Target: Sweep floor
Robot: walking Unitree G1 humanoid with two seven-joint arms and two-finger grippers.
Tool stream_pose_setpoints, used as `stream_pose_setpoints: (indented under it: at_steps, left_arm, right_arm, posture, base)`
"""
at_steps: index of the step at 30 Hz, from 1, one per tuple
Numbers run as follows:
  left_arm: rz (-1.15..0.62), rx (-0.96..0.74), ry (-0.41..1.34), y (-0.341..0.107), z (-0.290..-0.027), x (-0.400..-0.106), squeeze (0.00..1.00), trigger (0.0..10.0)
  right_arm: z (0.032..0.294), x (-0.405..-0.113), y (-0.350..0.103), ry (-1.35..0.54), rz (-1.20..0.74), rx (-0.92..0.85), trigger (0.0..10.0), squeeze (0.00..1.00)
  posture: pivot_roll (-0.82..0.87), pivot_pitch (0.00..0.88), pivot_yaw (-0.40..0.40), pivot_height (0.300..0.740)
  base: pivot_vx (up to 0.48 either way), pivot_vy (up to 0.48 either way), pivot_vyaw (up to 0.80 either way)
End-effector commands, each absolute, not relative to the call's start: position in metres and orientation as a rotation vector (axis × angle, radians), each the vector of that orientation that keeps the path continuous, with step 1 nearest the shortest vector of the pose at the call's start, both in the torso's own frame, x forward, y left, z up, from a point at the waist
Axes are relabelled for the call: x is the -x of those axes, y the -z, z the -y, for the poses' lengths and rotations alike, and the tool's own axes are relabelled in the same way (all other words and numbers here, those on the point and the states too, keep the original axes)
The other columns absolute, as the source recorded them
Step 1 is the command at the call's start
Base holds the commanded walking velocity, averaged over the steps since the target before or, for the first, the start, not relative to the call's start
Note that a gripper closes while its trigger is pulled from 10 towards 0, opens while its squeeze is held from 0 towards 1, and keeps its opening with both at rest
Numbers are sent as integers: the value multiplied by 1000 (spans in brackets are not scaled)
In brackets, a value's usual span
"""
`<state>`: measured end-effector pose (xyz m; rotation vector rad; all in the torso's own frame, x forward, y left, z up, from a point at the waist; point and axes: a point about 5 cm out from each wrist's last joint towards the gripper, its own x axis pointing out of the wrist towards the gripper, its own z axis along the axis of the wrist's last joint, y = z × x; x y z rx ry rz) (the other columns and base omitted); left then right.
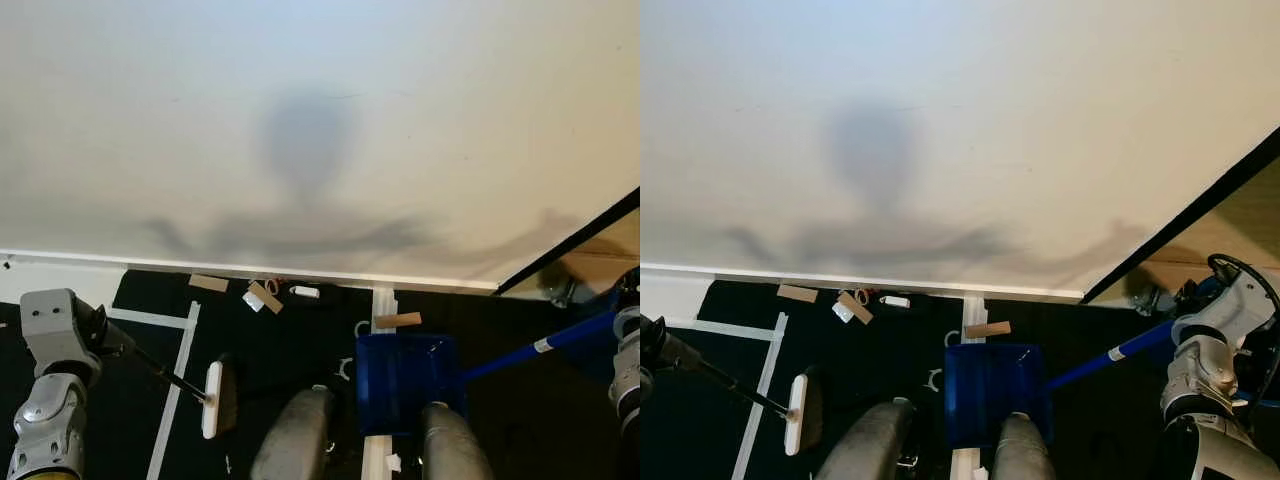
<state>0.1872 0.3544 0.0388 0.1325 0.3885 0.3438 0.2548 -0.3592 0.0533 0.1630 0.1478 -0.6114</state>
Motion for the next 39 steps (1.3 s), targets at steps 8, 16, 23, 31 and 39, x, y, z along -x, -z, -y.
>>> stream_pose_setpoints:
  at_steps: [8, 16, 23, 31, 39]
  left_arm:
    - [-492, -187, -418, -22, -359, -176, 0, 10000]
    - [-439, -156, -300, -10, -314, -212, 0, 10000]
    - [-247, -131, -62, -34, -240, -279, 0, 10000]
    - [-150, -102, -20, -50, -215, -298, 0, 10000]
    - [67, -82, -68, -101, -215, -316, 0, 10000]
  right_arm:
    - [357, -250, -49, 587, -132, -164, 0, 0]
    - [349, -268, -69, 517, -14, -128, 1333, 0]
    - [316, -301, -85, 395, 13, 4, 10000, 0]
    - [307, -300, -80, 335, 4, 45, 10000, 0]
    - [318, -291, -84, 388, 75, 7, 10000, 0]
  posture:
    - [316, 170, 80, 740]
    - [195, 116, 20, 740]
    - [46, 89, -46, 740]
    - [23, 135, -54, 740]
    - [105, 271, -23, 740]
  base:
    - [0, 0, 0]
    - [0, 0, 0]
    - [0, 0, 0]
    - [0, 0, 0]
    - [0, 0, 0]
